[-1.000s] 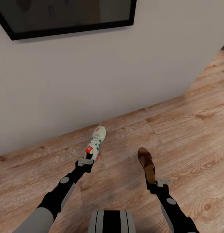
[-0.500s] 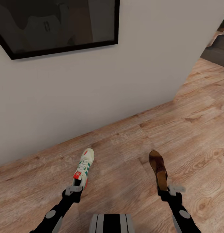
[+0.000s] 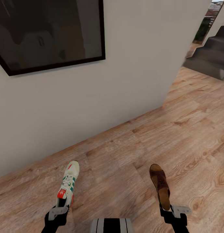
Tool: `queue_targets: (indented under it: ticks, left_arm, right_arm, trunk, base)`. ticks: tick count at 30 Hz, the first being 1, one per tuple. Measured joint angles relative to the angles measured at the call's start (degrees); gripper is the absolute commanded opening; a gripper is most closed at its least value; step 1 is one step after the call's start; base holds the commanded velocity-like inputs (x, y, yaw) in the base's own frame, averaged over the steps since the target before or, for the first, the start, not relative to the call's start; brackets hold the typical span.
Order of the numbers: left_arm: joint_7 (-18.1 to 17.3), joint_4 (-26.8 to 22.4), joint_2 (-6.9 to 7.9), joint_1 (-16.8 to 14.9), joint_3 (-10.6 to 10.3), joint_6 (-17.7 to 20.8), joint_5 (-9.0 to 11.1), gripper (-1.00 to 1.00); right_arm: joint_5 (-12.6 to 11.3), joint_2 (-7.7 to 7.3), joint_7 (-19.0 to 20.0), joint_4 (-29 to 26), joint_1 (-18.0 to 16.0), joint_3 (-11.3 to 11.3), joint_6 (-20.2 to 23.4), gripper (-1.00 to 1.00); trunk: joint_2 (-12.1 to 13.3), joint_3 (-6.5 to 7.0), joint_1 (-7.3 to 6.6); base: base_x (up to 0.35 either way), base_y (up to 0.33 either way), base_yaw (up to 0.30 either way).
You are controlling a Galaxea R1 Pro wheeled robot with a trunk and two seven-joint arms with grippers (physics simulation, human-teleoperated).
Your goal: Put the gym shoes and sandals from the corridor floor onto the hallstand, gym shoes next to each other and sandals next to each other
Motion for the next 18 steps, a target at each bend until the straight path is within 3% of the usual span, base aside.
queue_targets:
  ticks: [1, 7, 10, 18]
  left_arm:
    - [-0.05, 0.11, 0.12, 0.64, 1.86, -0.75, 0.12, -1.0]
    - [-0.21, 0.24, 0.25, 3.59, 6.99, -2.34, -0.23, -1.0]
    - [-0.16, 0.31, 0.03, 3.97, 7.2, -2.52, -0.61, -1.0]
    - [-0.12, 1.81, -0.03, 4.05, 7.54, -2.57, -0.58, -1.0]
  right_arm:
    - [0.0, 0.0, 0.01, 0.69, 0.22, 0.01, -0.78, -1.0]
    - [0.05, 0.17, -0.01, 5.27, 0.92, 0.17, -7.88, -1.0]
    - [0.01, 0.32, -0.05, 7.2, 0.99, 0.19, -10.12, -1.0]
    - [0.03, 0.56, -0.13, 9.01, 1.01, 0.24, -10.56, -1.0]
  trunk:
    - [0.01, 0.3, -0.02]
    - [0.09, 2.14, -0.18]
    - [0.13, 3.07, -0.26]
    - [0.24, 5.53, -0.46]
  base:
    - [0.0, 0.0, -0.149]
    - [0.0, 0.0, -0.135]
    - [0.0, 0.0, -0.126]
    - [0.0, 0.0, -0.124]
